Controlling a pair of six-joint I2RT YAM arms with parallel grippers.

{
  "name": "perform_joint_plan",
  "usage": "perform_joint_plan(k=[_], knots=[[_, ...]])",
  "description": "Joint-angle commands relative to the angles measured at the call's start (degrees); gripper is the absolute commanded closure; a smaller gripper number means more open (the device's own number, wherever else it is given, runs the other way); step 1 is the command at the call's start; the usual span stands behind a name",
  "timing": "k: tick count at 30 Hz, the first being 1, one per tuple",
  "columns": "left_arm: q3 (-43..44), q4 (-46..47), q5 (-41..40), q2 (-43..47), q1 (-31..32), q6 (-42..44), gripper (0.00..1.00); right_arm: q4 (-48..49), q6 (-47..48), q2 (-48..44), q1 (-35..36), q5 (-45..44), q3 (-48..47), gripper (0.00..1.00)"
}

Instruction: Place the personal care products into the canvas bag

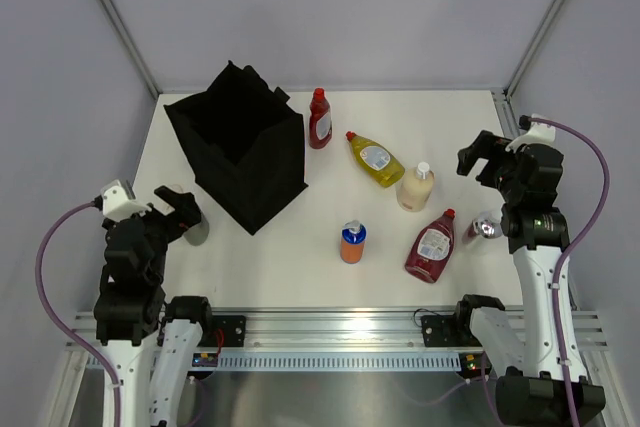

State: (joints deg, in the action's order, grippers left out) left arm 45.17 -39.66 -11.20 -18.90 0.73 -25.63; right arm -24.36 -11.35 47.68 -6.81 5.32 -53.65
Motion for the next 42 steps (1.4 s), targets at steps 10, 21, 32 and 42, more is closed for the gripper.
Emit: perform_joint_plan(k=[10, 21, 32, 42], knots=[[3.35, -13.16, -3.83, -4.83, -0.29, -10.32, 0.01, -17.82, 37.63, 6.1, -0.05, 46.78, -6.03, 0.01], [3.17, -7.71, 0.76, -15.46, -0.29, -5.4, 0.01, -16.95, 42.03, 4.44, -0.13, 51.46, -1.37, 0.01], [-2.52, 5.08, -7.43, -24.44, -0.29, -2.15, 0.01, -17.74, 42.9, 3.65, -0.13, 52.25, -1.63, 0.0], [-12.91, 20.58, -11.91, -25.75, -0.29, 4.0, 0.01, -17.57, 43.26, 3.73, -0.13, 51.98, -1.02, 0.0]])
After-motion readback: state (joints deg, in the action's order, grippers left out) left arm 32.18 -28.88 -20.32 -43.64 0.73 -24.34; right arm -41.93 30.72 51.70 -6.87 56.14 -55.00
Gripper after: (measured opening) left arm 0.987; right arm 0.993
